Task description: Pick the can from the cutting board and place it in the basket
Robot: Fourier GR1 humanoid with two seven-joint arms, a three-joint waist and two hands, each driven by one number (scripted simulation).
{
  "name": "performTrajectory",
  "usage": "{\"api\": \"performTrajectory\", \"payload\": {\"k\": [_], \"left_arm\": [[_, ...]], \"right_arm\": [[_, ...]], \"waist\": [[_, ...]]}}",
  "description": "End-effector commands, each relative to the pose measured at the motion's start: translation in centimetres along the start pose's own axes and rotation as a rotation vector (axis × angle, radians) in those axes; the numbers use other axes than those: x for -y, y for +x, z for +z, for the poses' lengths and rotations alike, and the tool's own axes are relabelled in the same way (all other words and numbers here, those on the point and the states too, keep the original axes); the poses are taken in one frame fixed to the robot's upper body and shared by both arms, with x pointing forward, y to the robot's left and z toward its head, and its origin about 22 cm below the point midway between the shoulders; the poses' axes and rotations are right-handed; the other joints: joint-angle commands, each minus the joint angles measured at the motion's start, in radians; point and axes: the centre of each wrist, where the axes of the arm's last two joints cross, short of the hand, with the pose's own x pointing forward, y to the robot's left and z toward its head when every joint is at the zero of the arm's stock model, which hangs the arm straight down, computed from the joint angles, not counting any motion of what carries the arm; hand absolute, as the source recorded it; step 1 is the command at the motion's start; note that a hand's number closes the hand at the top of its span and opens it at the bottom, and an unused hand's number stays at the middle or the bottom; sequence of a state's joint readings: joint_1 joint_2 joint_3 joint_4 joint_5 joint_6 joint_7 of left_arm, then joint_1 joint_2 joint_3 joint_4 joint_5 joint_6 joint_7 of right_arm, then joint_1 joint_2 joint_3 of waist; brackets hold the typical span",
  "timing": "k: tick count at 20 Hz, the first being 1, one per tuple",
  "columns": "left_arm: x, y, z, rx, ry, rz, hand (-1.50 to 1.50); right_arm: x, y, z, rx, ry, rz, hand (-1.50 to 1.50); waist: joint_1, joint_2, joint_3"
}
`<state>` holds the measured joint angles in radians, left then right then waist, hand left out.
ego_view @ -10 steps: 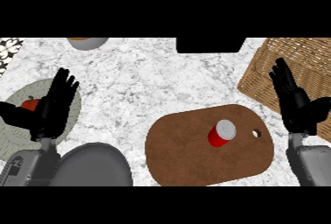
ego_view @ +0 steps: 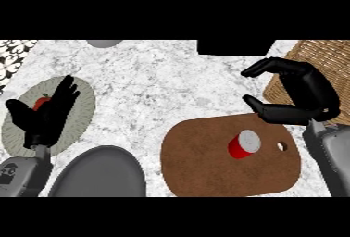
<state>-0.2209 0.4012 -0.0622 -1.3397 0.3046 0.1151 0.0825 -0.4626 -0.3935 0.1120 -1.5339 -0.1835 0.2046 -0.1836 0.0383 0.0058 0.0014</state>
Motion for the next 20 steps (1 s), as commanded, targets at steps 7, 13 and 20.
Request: {"api": "performTrajectory", "payload": {"k": [7, 13, 20], "left_arm": [[-0.7, -1.0, 1.0, -0.079, 0.019, -0.069, 0.0], [-1.8, 0.6, 0.6, -0.083, 0.027, -0.081, 0.0], [-0.8, 0.0, 0.2, -0.09, 0.024, -0.068, 0.0]], "right_arm": [[-12.3, 5.6, -0.9, 0.13, 0.127, 0.146, -1.5], [-9.1, 9.7, -4.3, -0.172, 0.24, 0.4, -1.5], [-2.9, 15.5, -7.7, -0.429, 0.118, 0.865, -1.5]], "waist": [[-0.042, -0.013, -0.002], [-0.05, -0.018, -0.005], [-0.056, -0.015, -0.007]]}}
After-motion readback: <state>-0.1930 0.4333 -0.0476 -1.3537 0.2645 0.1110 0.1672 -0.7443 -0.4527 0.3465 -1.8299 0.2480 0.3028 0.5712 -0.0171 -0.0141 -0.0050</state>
